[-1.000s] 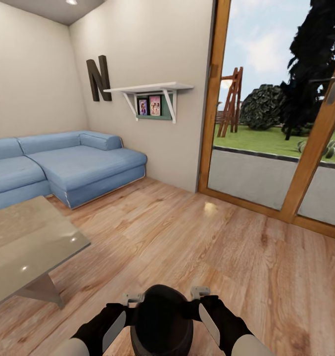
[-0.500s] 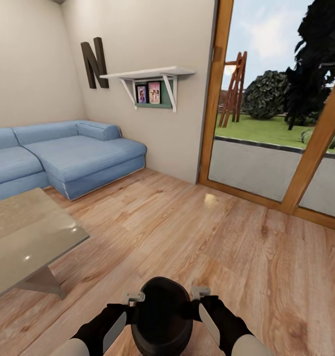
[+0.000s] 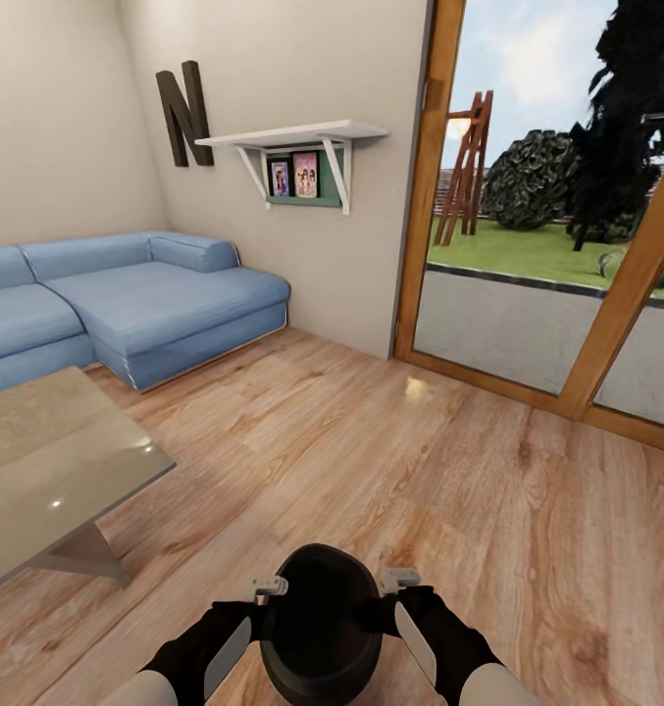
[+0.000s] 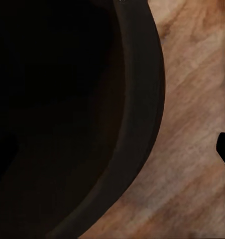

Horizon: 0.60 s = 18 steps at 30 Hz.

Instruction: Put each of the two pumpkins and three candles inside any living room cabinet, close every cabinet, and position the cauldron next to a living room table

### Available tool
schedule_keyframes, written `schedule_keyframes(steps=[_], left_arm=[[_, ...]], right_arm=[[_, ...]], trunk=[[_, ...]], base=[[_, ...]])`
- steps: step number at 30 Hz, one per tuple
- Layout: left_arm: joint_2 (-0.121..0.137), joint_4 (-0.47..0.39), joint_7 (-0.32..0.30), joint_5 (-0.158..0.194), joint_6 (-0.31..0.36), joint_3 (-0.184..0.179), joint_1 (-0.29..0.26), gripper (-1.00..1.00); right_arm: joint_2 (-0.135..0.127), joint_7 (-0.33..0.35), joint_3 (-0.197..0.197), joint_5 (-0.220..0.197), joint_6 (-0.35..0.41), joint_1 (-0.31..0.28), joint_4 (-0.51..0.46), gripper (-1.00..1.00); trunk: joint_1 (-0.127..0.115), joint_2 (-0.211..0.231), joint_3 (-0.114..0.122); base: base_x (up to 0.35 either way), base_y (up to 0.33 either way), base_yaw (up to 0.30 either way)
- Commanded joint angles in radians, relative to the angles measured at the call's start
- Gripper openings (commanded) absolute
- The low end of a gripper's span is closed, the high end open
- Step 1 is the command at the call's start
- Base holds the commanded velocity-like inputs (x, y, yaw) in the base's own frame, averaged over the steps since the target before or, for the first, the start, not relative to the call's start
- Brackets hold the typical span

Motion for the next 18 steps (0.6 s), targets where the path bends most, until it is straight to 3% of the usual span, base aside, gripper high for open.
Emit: schedule_keyframes(steps=[1,18], left_arm=[[0.001,-0.002,0.009,0.011,0.003,-0.008,-0.001,1.00],[0.001,0.001,0.009,0.011,0.003,-0.008,-0.001,1.00]], right_arm=[[-0.001,-0.010,0.004,-0.007,0.004,0.000,-0.001,1.00],[-0.001,-0.022,0.002,-0.008,0.004,-0.001,-0.001,1.00]], trunk=[[0.000,0.000,-0.001],[0.000,0.000,-0.001]], base=[[0.000,0.000,0.000],[0.049,0.000,0.000]])
